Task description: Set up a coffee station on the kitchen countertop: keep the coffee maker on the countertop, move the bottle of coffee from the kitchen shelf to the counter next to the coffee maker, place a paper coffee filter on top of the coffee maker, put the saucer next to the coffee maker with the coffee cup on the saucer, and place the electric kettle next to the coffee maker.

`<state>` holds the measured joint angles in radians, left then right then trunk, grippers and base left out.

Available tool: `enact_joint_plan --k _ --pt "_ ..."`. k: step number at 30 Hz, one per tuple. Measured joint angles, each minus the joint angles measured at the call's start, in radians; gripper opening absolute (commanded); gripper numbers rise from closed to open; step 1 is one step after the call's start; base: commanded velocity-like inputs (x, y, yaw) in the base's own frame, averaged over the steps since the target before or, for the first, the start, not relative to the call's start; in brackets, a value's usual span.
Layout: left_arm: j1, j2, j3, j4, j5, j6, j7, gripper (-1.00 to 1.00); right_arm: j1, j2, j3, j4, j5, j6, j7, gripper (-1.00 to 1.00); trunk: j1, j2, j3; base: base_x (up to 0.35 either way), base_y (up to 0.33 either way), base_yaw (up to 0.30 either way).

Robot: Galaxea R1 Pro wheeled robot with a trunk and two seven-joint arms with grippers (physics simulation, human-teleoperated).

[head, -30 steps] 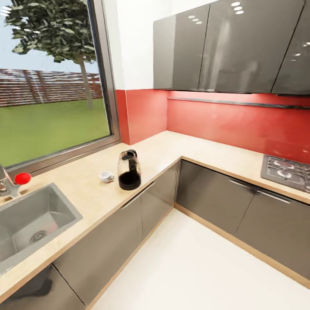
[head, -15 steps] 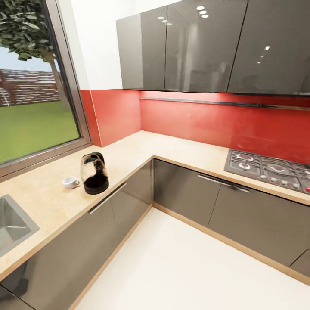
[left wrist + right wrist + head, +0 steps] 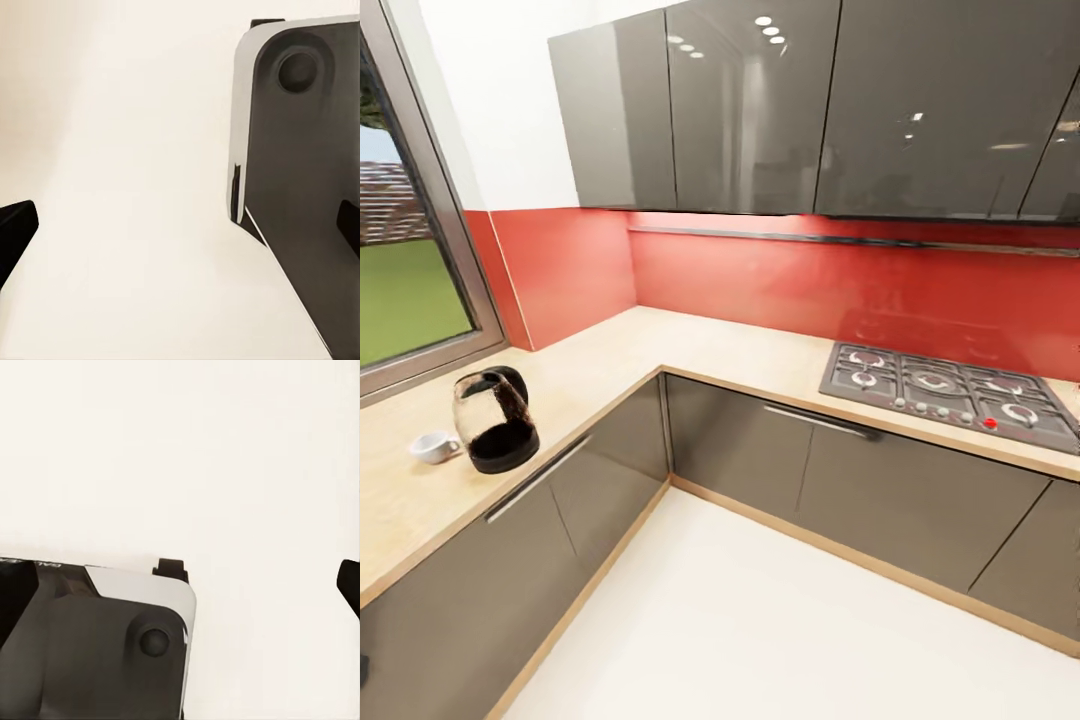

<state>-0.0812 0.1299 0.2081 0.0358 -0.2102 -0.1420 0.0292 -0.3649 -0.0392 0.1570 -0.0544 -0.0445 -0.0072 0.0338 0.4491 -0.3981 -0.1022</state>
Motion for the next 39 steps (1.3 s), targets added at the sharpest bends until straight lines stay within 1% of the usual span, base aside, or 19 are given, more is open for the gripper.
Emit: enact_joint_plan --k 11,29,39 --pt "0.0 0.0 0.003 -0.005 0.0 0.0 0.0 1.0 0.0 0.001 0.004 -0.001 0.005 0.0 0.003 1.0 0.0 0.0 0.0 0.304 -0.127 -0.006" --pt "0.0 -0.001 0.001 -0.005 0.0 -0.001 0.0 1.0 0.0 0.001 0.004 0.0 0.004 0.0 0.0 1.0 0.0 0.0 0.0 0.333 -0.013 0.0" --pt "0.0 -0.003 -0.001 -0.004 -0.002 -0.001 0.0 1.0 0.0 0.001 0.003 -0.001 0.003 0.0 0.0 1.0 0.0 0.0 0.0 0.313 -0.122 0.0"
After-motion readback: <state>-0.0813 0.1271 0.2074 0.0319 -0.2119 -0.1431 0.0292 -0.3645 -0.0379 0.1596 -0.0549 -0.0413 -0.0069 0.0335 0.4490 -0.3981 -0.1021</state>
